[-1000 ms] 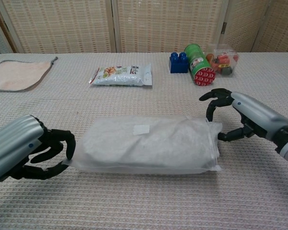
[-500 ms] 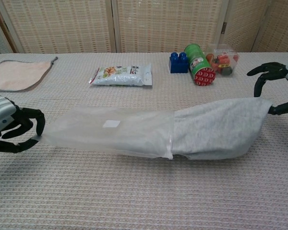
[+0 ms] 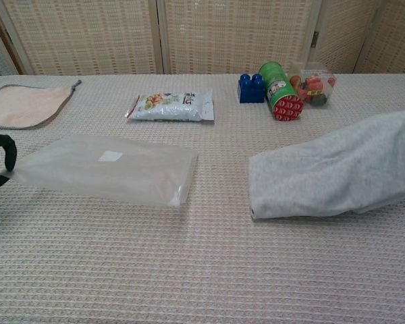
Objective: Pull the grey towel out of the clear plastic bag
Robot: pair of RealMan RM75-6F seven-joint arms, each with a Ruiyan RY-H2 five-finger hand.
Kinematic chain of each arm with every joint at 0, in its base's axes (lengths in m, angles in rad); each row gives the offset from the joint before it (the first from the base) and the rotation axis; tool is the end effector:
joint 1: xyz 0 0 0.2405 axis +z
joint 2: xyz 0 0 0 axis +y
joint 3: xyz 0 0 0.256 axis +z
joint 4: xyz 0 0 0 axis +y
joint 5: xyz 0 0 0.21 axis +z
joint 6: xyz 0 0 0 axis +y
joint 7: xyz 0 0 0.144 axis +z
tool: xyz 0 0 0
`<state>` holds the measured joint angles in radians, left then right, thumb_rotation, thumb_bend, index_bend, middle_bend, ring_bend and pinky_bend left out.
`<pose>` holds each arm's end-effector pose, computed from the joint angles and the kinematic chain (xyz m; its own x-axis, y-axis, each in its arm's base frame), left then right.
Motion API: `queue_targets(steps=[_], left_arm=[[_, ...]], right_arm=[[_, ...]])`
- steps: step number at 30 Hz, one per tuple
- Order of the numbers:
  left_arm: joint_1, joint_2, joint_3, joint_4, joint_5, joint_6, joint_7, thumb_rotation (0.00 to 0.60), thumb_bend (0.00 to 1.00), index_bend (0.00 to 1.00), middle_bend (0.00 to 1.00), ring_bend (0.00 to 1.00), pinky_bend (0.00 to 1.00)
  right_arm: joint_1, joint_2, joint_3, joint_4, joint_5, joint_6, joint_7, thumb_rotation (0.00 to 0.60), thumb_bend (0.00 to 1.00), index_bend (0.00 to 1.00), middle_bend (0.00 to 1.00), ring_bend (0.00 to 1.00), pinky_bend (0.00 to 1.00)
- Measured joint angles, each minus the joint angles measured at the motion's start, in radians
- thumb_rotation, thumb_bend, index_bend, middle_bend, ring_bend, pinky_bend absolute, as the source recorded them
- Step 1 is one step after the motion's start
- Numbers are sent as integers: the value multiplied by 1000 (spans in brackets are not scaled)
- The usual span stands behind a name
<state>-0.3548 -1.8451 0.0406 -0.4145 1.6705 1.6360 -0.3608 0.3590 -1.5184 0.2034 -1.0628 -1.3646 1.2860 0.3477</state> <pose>-0.3180 0.2661 0.0271 0.4638 -0.1686 0.8697 0.7569 -0.4347 -0.4879 -0.3238 -0.3073 0.0883 0.1381 0.0651 0.9883 -0.9893 -0.0390 0.1408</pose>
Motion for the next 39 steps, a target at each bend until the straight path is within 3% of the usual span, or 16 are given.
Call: queue_targets(steps=[2,5,7,11,14,18,24,27,30,33,39], left_arm=[[3,0,4,-2,0,-3,-3,600,396,475,1000,1000,1000],[3,2,8,-24,1,-13,0,600,212,207,952,953,999],[0,11,10,-54,2,-21,5,600,166,112,840,870,972],[-4,46,16,-150,4,-39,20,600,133,48,627,647,789],[-4,95,24,-264,3,-64,42,600,115,30,511,438,515],[-1,194,37,-479,-12,-118,91,600,123,25,353,240,313],[-3,413,60,-866,-66,-239,146,600,133,54,215,121,211],[0,560,69,-1060,-103,-286,184,600,139,65,199,111,206],[26,671,66,-1181,-124,-272,250,600,151,90,200,107,187],[71,689,56,-1203,-133,-198,314,600,160,115,200,97,172],[150,591,39,-1101,-154,-81,388,600,166,142,206,90,167]], right_arm=[[-4,10,-2,-2,0,-5,19,600,530,665,140,0,0],[-7,32,-20,-17,-12,-28,43,600,403,207,28,0,0],[-8,48,-32,-35,-20,-42,46,600,332,21,0,0,0],[-15,98,-58,-89,-43,-50,20,600,236,0,0,0,0],[-20,160,-88,-144,-62,-66,-28,600,108,0,0,0,0],[-40,257,-121,-271,-74,-73,-134,600,81,0,0,0,0],[-122,392,-150,-495,-84,46,-352,600,82,0,0,0,0],[-169,424,-158,-556,-91,129,-436,600,82,0,0,0,0],[-222,442,-167,-603,-102,213,-502,600,81,0,0,0,0],[-269,445,-179,-624,-115,265,-525,600,80,0,0,0,0],[-281,456,-189,-635,-133,258,-511,600,79,0,0,0,0]])
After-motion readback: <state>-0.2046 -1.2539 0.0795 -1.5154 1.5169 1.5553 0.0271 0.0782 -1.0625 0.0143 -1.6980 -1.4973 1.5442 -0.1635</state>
